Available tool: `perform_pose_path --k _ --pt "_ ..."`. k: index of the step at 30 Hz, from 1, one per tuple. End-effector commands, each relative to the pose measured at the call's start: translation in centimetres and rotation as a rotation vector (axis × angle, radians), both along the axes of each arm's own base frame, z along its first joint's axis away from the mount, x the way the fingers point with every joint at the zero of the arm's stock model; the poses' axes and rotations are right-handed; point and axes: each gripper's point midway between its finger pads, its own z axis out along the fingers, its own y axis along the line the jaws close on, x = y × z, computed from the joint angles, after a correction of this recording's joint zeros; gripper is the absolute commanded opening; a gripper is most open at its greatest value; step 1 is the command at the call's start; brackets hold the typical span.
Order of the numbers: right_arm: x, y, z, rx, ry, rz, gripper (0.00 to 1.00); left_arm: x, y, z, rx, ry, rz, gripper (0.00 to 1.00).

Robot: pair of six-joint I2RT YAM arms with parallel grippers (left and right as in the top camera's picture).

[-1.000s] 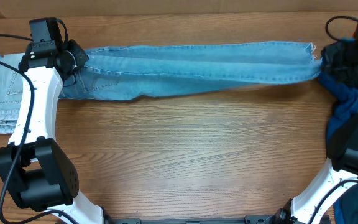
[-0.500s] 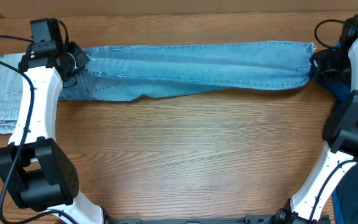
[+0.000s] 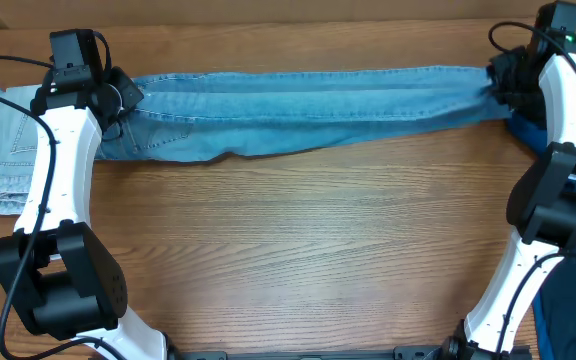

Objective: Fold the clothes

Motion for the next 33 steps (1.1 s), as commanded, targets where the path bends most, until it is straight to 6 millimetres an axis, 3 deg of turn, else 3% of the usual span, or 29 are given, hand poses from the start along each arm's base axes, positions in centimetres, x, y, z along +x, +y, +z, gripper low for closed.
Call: perform_pose_path --k 1,2,3,5,7,9,11,13,16,19,20,22,25,27,29,30,31,32,33 --pt "3.2 1.6 1.3 -0.040 -0.104 0.026 0.74 0.5 1.9 1.6 0.075 -0.029 0.033 0.12" --pt "3.8 1.8 1.7 -0.049 -0.134 0.037 0.91 0.5 1.9 1.6 0.075 -0.029 0.034 0.12" --pt "4.4 2.0 2.1 -0.058 -0.161 0.048 1.00 0.5 1.9 1.6 0.076 -0.029 0.034 0.13" --pt "6.1 3.3 3.4 -0.085 -0.252 0.197 1.00 0.5 2.2 1.7 0.095 -0.029 0.035 0.13" --pt "6.1 3.9 3.6 -0.105 -0.263 0.291 1.00 0.7 2.2 1.9 0.129 -0.030 -0.006 0.11" --pt "4.5 3.1 3.2 -0.116 -0.202 0.322 1.00 0.7 2.3 2.2 0.155 -0.022 -0.037 0.11" --pt "3.0 2.6 2.5 -0.111 -0.153 0.382 1.00 0.7 2.3 2.3 0.155 -0.026 -0.037 0.26" --pt "1.5 2.7 1.7 -0.122 -0.092 0.459 1.00 0.9 2.3 2.4 0.157 -0.032 -0.036 0.34" --pt "0.2 3.0 1.0 -0.130 -0.042 0.528 1.00 1.4 2.4 2.2 0.160 -0.046 -0.035 0.38" --pt "-1.1 3.4 0.5 -0.101 0.012 0.538 1.00 2.8 2.7 0.9 0.167 -0.058 -0.042 0.45" --pt "-1.7 3.5 0.3 -0.091 0.033 0.544 1.00 3.1 2.7 0.5 0.172 -0.059 -0.054 0.42" --pt "-2.7 3.8 0.0 -0.083 0.070 0.578 1.00 3.2 2.6 0.7 0.194 -0.058 -0.090 0.23" --pt "-3.5 3.3 0.0 -0.107 0.109 0.583 1.00 2.7 1.6 3.0 0.206 -0.065 -0.119 0.11" --pt "-3.9 3.8 -0.1 -0.111 0.116 0.641 1.00 2.0 0.3 4.5 0.202 -0.054 -0.149 0.04" --pt "-5.2 5.9 -0.4 -0.129 0.156 0.829 0.99 0.5 -3.6 3.5 0.195 0.041 -0.267 0.04" --pt "-5.5 6.5 -0.5 -0.132 0.164 0.870 0.98 0.1 -4.3 2.9 0.190 0.067 -0.285 0.04" --pt "-5.7 7.2 -0.6 -0.133 0.172 0.905 0.95 -0.2 -5.1 2.3 0.185 0.094 -0.305 0.04" --pt "-5.8 7.7 -0.7 -0.133 0.176 0.927 0.82 -0.4 -5.7 1.8 0.181 0.113 -0.318 0.04" --pt "-5.8 8.8 -0.7 -0.133 0.179 0.953 0.45 -0.3 -6.8 0.6 0.179 0.140 -0.345 0.04"
